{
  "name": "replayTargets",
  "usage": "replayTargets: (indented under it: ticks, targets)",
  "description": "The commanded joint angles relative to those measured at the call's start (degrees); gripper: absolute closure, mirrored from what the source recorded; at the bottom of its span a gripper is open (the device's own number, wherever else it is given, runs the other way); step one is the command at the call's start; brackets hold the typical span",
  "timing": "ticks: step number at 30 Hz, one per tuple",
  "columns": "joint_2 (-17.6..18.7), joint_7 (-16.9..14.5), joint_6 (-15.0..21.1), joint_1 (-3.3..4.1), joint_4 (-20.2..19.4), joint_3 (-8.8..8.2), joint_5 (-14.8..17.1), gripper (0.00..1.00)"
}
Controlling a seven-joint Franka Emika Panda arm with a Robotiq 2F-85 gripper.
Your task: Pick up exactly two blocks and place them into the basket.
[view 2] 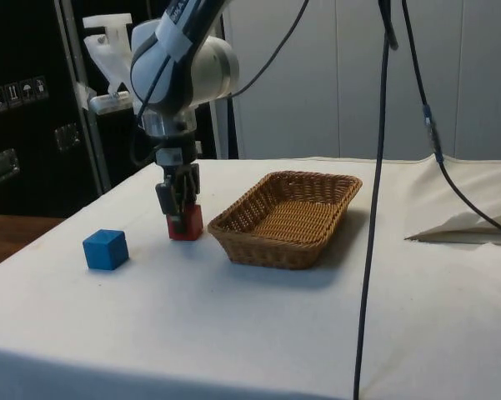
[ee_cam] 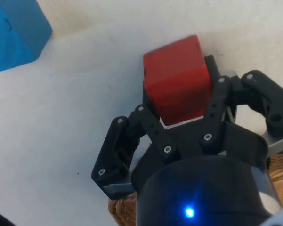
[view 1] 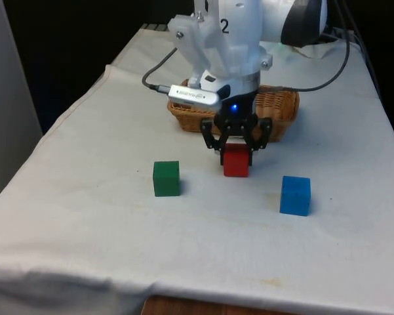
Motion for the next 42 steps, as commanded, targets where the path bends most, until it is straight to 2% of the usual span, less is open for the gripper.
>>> replayTargets:
  ticks: [1, 5, 6, 7, 11, 12, 13, 14, 16, 20, 21, 22, 28, 29, 30, 31, 37, 38, 39, 42]
  targets:
    - [-1.3, 0.7, -0.6, 0.4, -0.5, -0.46, -0.3, 0.98]
    - [-3.2, 1.9, -2.0, 0.74, -0.9, -0.8, -0.7, 0.98]
    - [-2.6, 1.2, -1.8, 0.23, -0.4, -0.29, -0.3, 0.98]
    - [-3.6, 2.2, -2.2, 0.8, -0.9, -0.86, -0.9, 0.98]
    - [-5.2, 3.3, -3.0, 1.03, -1.3, -0.97, -1.3, 0.98]
    - [-5.6, 3.6, -3.3, 1.03, -1.4, -0.97, -1.4, 0.98]
    - [-5.5, 3.1, -3.2, 0.57, -1.1, -0.46, -1.0, 0.98]
    - [-6.4, 4.0, -3.7, 1.2, -1.7, -1.03, -1.8, 0.98]
    - [-7.3, 4.4, -4.2, 1.26, -2.0, -1.09, -2.3, 0.98]
    - [-10.0, 4.5, -4.9, 1.2, -4.0, -1.2, -3.4, 0.98]
    - [-9.6, 4.0, -4.9, 0.74, -3.6, -0.74, -2.8, 0.98]
    - [-10.6, 4.5, -5.0, 1.2, -4.5, -1.2, -3.6, 0.98]
    - [-15.0, 4.5, -5.7, 1.15, -8.0, -1.32, -4.8, 0.98]
    - [-14.2, 4.0, -5.4, 0.74, -7.3, -0.86, -4.0, 0.98]
    - [-14.8, 4.0, -5.6, 0.74, -7.8, -0.92, -4.2, 0.98]
    - [-16.2, 4.5, -6.0, 1.15, -8.8, -1.38, -5.2, 0.98]
    - [-20.6, 4.4, -6.5, 1.03, -12.6, -1.66, -6.4, 0.98]
    - [-19.8, 4.0, -6.6, 0.74, -11.9, -1.32, -5.7, 0.98]
    - [-21.1, 4.4, -6.5, 1.03, -13.1, -1.72, -6.5, 0.98]
    - [-23.0, 4.4, -6.4, 1.03, -15.0, -1.83, -7.0, 0.98]
